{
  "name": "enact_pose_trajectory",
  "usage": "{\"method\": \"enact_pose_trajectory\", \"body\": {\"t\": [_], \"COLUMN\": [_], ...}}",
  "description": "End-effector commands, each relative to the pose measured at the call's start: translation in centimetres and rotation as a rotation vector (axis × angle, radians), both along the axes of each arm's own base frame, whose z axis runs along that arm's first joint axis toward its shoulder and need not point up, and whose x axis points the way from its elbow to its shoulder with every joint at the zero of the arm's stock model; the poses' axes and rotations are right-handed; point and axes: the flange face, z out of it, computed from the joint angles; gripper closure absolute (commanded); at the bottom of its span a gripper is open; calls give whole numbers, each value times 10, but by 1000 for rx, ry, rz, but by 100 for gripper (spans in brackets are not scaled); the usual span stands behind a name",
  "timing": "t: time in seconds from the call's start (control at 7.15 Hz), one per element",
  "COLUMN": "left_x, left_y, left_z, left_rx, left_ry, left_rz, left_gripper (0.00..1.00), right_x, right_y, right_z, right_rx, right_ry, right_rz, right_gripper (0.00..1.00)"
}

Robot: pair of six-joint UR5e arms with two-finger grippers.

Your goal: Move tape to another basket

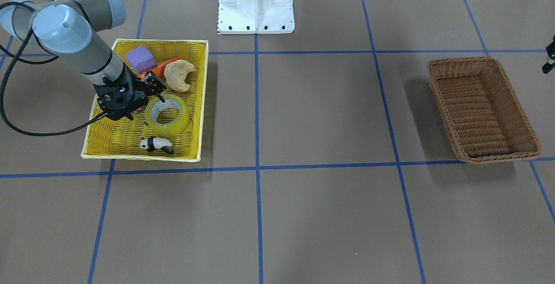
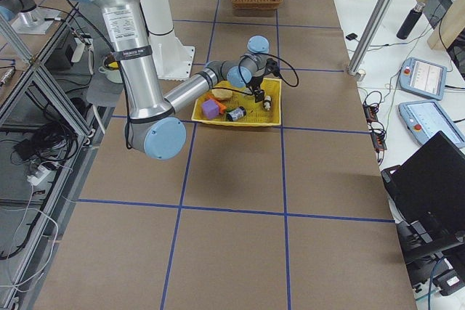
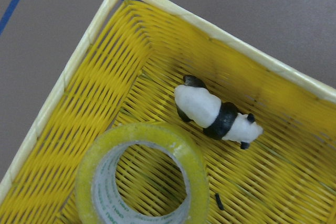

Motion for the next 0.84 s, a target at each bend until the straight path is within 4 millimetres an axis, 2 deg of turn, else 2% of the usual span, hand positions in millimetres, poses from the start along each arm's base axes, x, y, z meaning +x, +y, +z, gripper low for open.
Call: {"method": "enact_pose_trajectory", "body": {"t": [0.0, 0.28, 0.42, 0.56, 0.7], "left_x": [0, -2, -2, -2, -2], "left_y": [2, 4, 4, 4, 4], "left_z": [-3, -7, -7, -7, -7], "left_rx": [15, 25, 25, 25, 24], "left_ry": [0, -8, -8, -8, -8], "left_rz": [-3, -7, -7, -7, -8], "left_gripper": [2, 2, 2, 2, 2], "right_x": [-9, -29, -29, -28, -27], "right_y": [-1, -14, -16, -15, -15], "right_z": [15, 42, 43, 39, 39], "right_rx": [-22, -25, -15, -15, -24], "right_ry": [26, 28, 12, 5, 2], "right_rz": [-1, -7, -4, -3, 3], "right_gripper": [1, 2, 24, 78, 100]}}
